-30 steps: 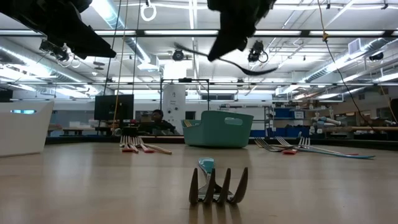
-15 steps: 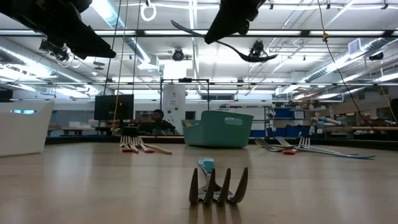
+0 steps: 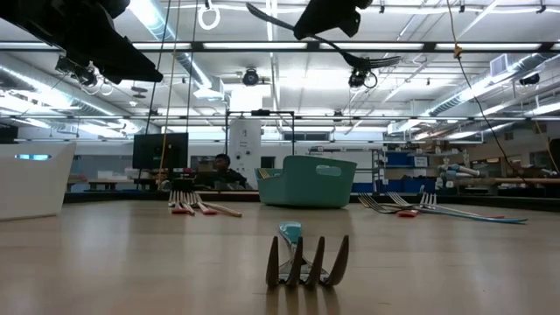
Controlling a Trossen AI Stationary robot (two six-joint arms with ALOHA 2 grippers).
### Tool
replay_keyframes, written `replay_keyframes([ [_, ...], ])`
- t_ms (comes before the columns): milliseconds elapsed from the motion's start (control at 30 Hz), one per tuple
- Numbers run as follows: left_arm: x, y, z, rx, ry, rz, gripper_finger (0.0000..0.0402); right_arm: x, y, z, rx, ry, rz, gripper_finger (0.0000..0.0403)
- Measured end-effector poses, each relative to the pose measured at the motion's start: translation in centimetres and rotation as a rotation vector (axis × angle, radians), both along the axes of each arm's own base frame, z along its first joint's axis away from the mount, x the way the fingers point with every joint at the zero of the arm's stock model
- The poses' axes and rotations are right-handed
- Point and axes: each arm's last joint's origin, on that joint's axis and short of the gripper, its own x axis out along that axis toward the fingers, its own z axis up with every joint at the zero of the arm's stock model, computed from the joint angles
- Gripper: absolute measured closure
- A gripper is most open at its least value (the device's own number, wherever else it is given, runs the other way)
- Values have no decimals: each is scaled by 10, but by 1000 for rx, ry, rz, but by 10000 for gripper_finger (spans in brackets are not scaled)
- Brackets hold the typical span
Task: Sort silverware by color (type)
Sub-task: Put the blue fork into the black bin
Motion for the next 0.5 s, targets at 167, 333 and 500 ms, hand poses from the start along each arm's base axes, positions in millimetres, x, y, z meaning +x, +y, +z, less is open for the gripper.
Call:
replay_keyframes([
  [167,0,0,0,1,2,0,230,-3,3,0,14,11,-3,378],
  [333,0,0,0,1,3,0,230,-6,4,-1,36,33,-23,378],
  [500,0,0,0,1,3,0,230,-8,5,-3,54,59,-26,378],
])
